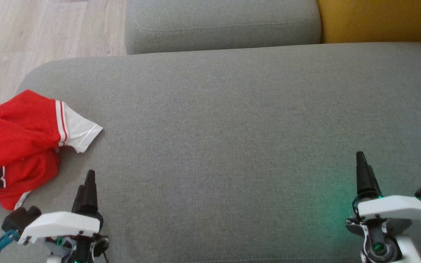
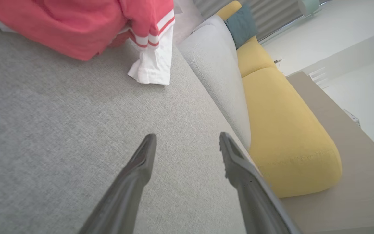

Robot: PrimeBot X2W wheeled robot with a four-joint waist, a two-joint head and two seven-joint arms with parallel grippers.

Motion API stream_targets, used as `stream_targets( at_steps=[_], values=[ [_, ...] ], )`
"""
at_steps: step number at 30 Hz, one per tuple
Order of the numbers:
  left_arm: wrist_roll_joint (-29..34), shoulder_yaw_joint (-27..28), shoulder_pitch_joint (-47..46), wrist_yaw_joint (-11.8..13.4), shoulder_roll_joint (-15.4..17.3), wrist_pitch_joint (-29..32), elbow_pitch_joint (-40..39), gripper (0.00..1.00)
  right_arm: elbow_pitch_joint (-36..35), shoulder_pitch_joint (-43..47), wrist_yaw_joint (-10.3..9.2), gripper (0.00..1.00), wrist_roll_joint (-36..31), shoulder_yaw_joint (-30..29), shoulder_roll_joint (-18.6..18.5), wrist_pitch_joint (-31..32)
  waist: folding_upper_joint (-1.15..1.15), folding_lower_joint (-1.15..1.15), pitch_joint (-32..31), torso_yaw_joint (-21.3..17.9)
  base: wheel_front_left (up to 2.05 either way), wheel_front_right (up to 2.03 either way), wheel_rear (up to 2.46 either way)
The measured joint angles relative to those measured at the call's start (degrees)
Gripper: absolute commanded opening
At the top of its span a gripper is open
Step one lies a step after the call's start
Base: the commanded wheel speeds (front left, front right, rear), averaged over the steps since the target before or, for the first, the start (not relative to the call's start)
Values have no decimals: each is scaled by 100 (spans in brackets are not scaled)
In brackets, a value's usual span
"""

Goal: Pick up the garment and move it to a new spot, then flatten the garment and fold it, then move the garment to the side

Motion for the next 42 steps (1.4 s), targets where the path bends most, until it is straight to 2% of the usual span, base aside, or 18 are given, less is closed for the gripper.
stream_targets(
  at_steps=[13, 23, 42],
  values=[
    [1009, -149, -38, 293, 32, -202, 52, 100, 67, -94, 0, 100, -971, 100, -21, -224, 0, 0, -15, -7, 0, 0, 0],
    [1791, -214, -110, 437, 68, -377, 52, 100, 157, -223, 0, 100, -1790, 257, -31, -398, 0, 0, 0, -16, 0, 0, 0],
    [2984, -310, -115, 613, 92, -673, -41, 100, 164, -369, 0, 100, -3173, 160, -42, -697, 0, 0, 22, -64, 0, 0, 0]
  ],
)
